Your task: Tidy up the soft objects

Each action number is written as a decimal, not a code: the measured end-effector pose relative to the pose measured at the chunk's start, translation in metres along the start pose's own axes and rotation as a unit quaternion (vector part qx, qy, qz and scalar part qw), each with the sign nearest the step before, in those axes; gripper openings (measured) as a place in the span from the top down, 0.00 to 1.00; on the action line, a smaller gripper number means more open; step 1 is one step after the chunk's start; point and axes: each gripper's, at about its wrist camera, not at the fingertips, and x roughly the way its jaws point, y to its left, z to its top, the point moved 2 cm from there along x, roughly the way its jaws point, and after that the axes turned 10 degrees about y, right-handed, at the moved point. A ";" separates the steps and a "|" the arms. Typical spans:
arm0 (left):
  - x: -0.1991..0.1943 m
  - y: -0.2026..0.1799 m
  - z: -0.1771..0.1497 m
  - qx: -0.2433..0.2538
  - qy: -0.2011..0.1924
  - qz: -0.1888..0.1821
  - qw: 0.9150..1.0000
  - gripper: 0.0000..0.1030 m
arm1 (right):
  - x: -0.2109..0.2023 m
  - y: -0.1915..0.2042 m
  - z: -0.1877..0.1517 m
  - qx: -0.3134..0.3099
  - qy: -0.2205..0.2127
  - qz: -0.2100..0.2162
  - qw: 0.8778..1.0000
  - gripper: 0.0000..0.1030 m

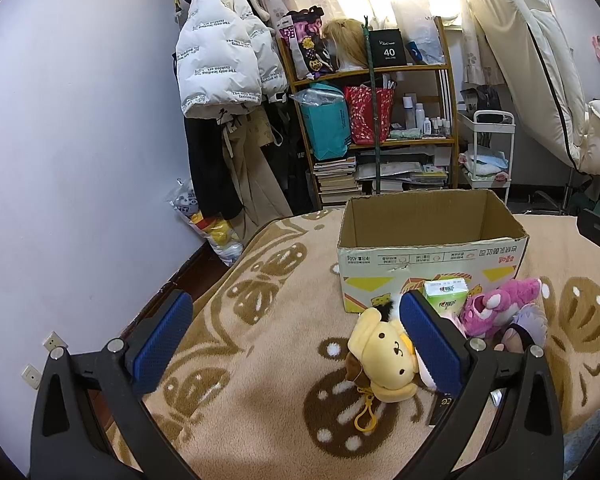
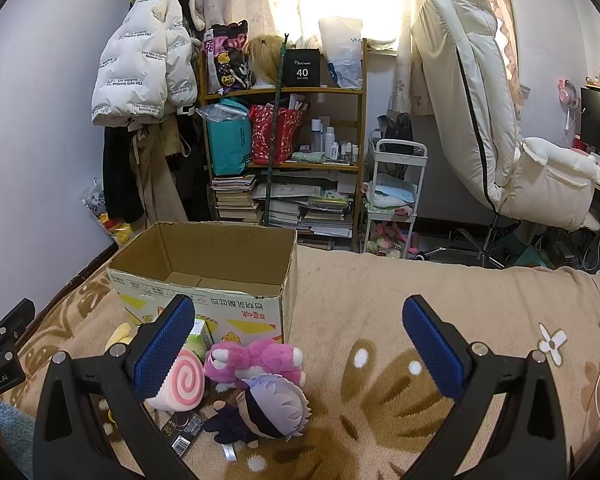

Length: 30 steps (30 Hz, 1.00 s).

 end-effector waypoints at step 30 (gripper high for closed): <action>0.004 0.003 0.004 0.003 0.003 0.002 1.000 0.01 | 0.001 0.002 -0.002 0.000 0.006 0.001 1.000 0.00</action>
